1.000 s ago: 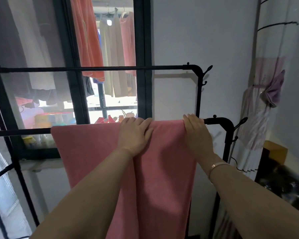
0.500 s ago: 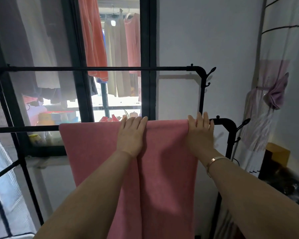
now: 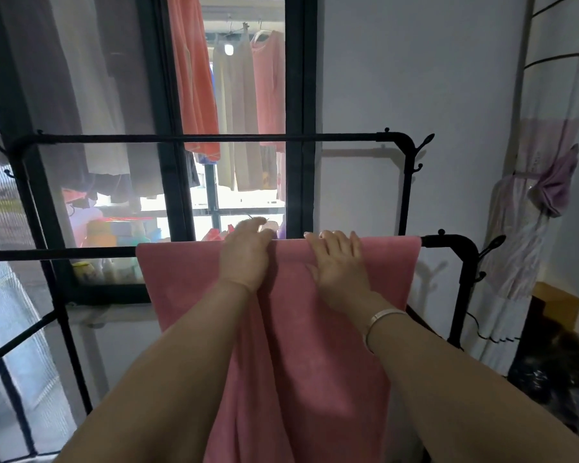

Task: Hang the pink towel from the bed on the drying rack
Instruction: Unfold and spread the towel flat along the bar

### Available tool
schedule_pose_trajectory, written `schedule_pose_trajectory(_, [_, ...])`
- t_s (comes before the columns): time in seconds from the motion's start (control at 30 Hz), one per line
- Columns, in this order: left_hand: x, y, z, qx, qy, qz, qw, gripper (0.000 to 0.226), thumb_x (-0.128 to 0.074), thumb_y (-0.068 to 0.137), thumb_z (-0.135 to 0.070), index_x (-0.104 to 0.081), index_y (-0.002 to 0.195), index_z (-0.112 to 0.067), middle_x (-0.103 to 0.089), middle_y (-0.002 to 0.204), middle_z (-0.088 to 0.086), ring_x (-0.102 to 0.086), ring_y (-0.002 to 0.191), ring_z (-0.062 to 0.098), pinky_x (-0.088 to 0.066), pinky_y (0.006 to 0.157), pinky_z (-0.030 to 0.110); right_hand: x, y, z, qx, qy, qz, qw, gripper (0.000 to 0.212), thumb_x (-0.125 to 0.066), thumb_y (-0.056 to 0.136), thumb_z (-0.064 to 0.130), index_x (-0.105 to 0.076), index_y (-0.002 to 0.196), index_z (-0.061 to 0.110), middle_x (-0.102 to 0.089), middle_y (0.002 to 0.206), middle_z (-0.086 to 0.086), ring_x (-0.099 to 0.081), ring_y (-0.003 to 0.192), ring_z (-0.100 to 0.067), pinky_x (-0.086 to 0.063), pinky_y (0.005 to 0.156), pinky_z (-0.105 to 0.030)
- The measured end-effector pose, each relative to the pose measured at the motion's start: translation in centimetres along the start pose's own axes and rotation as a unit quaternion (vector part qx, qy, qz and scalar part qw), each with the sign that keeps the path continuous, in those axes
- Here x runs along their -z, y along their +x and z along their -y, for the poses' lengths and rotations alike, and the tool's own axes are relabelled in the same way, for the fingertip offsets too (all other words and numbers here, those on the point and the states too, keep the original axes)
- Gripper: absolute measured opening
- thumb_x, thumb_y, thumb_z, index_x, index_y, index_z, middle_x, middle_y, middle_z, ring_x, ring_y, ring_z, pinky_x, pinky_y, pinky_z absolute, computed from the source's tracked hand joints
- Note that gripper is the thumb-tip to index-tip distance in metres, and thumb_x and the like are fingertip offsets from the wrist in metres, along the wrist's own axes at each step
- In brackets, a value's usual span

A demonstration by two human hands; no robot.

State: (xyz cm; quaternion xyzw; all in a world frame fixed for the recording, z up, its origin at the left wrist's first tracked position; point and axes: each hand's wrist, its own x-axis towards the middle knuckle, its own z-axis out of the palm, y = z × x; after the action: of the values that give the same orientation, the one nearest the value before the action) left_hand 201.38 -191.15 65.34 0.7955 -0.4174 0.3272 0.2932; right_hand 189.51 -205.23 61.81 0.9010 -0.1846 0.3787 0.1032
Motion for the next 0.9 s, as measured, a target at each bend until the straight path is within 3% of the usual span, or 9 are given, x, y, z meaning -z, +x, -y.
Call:
schedule_pose_trajectory(0.03, [0.4, 0.3, 0.6, 0.022, 0.012, -0.004, 1.000, 0.030, -0.046, 0.087, -0.010, -0.072, 0.103, -0.009, -0.065, 0.115, 0.007, -0.054, 0.106, 0.027, -0.036, 0.084, 0.032, -0.1, 0.0, 0.1, -0.002, -0.002, -0.001, 1.000, 0.054, -0.047, 0.091, 0.037, -0.037, 0.142, 0.019, -0.047, 0.139, -0.014, -0.037, 0.130, -0.033, -0.013, 0.114, -0.054])
schedule_pose_trajectory(0.13, [0.7, -0.2, 1.4, -0.021, 0.097, 0.015, 0.995, 0.031, -0.045, 0.079, -0.010, -0.073, 0.091, -0.010, -0.069, 0.097, 0.007, -0.058, 0.084, 0.030, -0.037, 0.080, 0.036, 0.0, -0.1, 0.5, -0.017, 0.001, 0.002, 1.000, 0.059, -0.046, 0.091, 0.043, -0.033, 0.144, 0.020, -0.042, 0.145, -0.016, -0.031, 0.137, -0.034, -0.010, 0.116, -0.055])
schedule_pose_trajectory(0.2, [0.6, -0.9, 1.3, -0.025, 0.078, 0.019, 0.996, 0.025, -0.048, 0.077, -0.015, -0.070, 0.088, -0.007, -0.066, 0.091, 0.008, -0.056, 0.078, 0.030, -0.039, 0.081, 0.039, 0.4, 0.1, 1.2, -0.032, 0.011, -0.010, 0.999, 0.059, -0.042, 0.093, 0.045, -0.030, 0.146, 0.022, -0.034, 0.151, -0.015, -0.022, 0.142, -0.033, -0.005, 0.116, -0.053])
schedule_pose_trajectory(0.27, [0.2, -1.4, 1.3, -0.034, 0.068, 0.012, 0.997, 0.025, -0.052, 0.072, -0.021, -0.066, 0.088, -0.009, -0.062, 0.088, 0.007, -0.053, 0.079, 0.030, -0.039, 0.084, 0.041, 0.6, 0.7, 2.6, -0.019, 0.032, -0.034, 0.999, 0.055, -0.039, 0.095, 0.042, -0.030, 0.146, 0.023, -0.029, 0.154, -0.012, -0.017, 0.145, -0.030, -0.001, 0.116, -0.050])
schedule_pose_trajectory(0.33, [-0.2, -1.8, 1.6, -0.056, 0.075, -0.007, 0.996, 0.032, -0.057, 0.066, -0.020, -0.064, 0.096, -0.010, -0.061, 0.094, 0.007, -0.053, 0.083, 0.031, -0.037, 0.087, 0.041, 0.7, 1.3, 4.4, 0.013, 0.079, -0.038, 0.996, 0.050, -0.040, 0.096, 0.033, -0.035, 0.144, 0.019, -0.035, 0.151, -0.011, -0.025, 0.142, -0.028, -0.005, 0.117, -0.046])
schedule_pose_trajectory(0.43, [-0.5, -2.2, 2.4, -0.077, 0.089, -0.011, 0.993, 0.037, -0.056, 0.070, -0.011, -0.062, 0.107, -0.009, -0.061, 0.106, 0.010, -0.053, 0.091, 0.033, -0.036, 0.090, 0.041, 0.0, 1.2, 6.0, 0.039, 0.085, -0.049, 0.994, 0.039, -0.043, 0.095, 0.019, -0.050, 0.131, 0.008, -0.057, 0.124, -0.011, -0.051, 0.114, -0.031, -0.028, 0.111, -0.046])
schedule_pose_trajectory(0.53, [-0.1, -2.3, 3.4, -0.108, 0.112, -0.012, 0.988, 0.039, -0.054, 0.077, -0.006, -0.060, 0.115, -0.011, -0.061, 0.112, 0.010, -0.055, 0.095, 0.032, -0.038, 0.092, 0.041, -0.4, 1.2, 5.9, 0.028, 0.068, -0.082, 0.994, 0.030, -0.045, 0.094, 0.013, -0.058, 0.120, 0.005, -0.062, 0.107, -0.012, -0.054, 0.096, -0.031, -0.037, 0.099, -0.044])
schedule_pose_trajectory(0.63, [0.6, -2.1, 4.6, -0.110, 0.134, -0.001, 0.985, 0.039, -0.053, 0.080, -0.007, -0.059, 0.118, -0.012, -0.060, 0.112, 0.011, -0.055, 0.095, 0.034, -0.039, 0.092, 0.043, -0.6, 1.5, 5.9, 0.025, 0.052, -0.063, 0.996, 0.031, -0.043, 0.095, 0.014, -0.055, 0.123, 0.007, -0.060, 0.109, -0.010, -0.052, 0.099, -0.030, -0.034, 0.102, -0.042])
schedule_pose_trajectory(0.9, [3.5, -2.4, 8.3, 0.012, 0.190, 0.030, 0.981, 0.044, -0.036, 0.076, -0.019, -0.060, 0.114, -0.015, -0.059, 0.103, 0.015, -0.053, 0.095, 0.037, -0.032, 0.101, 0.048, -0.4, 1.5, 6.0, 0.013, 0.027, -0.024, 0.999, 0.038, -0.040, 0.095, 0.023, -0.048, 0.130, 0.013, -0.056, 0.122, -0.007, -0.048, 0.112, -0.028, -0.024, 0.111, -0.043])
